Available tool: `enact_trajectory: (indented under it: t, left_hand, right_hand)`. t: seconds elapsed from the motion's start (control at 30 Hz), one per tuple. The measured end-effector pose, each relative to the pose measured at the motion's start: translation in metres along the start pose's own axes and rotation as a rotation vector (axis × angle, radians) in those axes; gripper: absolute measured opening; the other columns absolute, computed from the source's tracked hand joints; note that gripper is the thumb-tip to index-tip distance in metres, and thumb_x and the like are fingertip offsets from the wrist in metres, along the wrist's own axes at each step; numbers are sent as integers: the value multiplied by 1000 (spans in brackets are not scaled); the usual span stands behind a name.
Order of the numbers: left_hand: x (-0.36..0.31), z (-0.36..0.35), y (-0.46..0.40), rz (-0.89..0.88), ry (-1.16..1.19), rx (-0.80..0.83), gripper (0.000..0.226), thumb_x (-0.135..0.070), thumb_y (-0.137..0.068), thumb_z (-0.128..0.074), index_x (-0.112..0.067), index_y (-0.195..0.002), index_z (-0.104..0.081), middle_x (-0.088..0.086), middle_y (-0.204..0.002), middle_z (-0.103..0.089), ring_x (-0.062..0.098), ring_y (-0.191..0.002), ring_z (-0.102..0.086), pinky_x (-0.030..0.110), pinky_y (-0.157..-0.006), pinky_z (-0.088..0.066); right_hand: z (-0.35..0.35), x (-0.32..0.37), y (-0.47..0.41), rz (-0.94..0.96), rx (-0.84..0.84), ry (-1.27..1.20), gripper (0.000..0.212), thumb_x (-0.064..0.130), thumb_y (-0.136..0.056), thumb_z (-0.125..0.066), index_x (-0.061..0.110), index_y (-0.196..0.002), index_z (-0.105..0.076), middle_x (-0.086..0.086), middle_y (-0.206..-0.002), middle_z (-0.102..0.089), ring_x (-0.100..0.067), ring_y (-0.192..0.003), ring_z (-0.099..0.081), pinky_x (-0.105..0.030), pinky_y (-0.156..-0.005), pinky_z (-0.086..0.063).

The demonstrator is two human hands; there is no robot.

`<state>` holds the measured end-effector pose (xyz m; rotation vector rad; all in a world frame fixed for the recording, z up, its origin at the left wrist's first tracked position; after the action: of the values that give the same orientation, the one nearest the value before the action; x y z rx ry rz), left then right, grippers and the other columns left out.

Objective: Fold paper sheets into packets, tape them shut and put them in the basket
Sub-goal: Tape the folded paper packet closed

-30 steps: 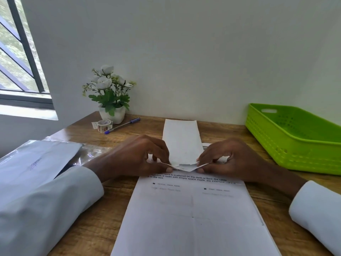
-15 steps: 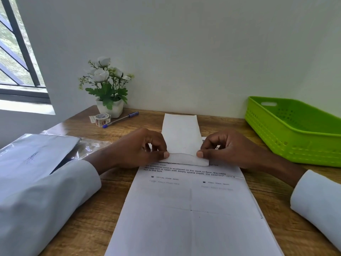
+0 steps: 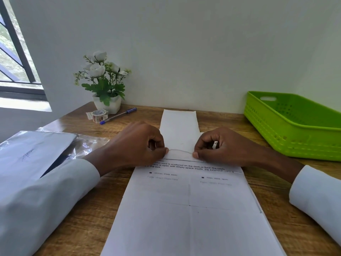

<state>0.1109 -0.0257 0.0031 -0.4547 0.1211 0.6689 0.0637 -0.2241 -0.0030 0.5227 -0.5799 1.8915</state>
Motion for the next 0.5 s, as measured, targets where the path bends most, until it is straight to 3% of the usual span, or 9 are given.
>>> enact_trajectory:
  t: [0.2, 0.33, 0.5]
  left_hand:
    - [-4, 3, 2, -59, -40, 10, 8, -31, -82, -70, -25, -85, -75, -14, -79, -70, 3, -71, -63, 28, -68, -55]
    - [-5, 2, 1, -66, -75, 21, 8, -27, -83, -69, -24, -88, -75, -14, -82, -71, 3, -73, -62, 28, -70, -55]
    - [3, 0, -2, -13, -36, 33, 13, -25, -83, -72, -27, -96, -75, -14, -86, -72, 2, -75, -63, 29, -72, -56]
  right_hand:
    - [0, 3, -3, 72, -41, 198, 5, 30, -84, -72, 26, -81, -74, 11, -74, -68, -6, -65, -58, -26, -59, -47]
    - [1, 6, -7, 90, -69, 229, 3, 26, -82, -73, 24, -82, -75, 10, -72, -69, -4, -65, -59, -14, -56, -41]
    - [4, 6, -12, 50, -68, 198, 6, 20, -83, -73, 18, -85, -79, 12, -73, -70, 6, -59, -58, -9, -55, -40]
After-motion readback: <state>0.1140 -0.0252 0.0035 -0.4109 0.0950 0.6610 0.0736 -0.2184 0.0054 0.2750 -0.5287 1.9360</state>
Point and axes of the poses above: each hand's wrist, its own y-axis away from the middle knuckle, its own z-axis out of the back of the hand, x = y × z, the point moved 5 cm from there along -y, towards the middle knuckle
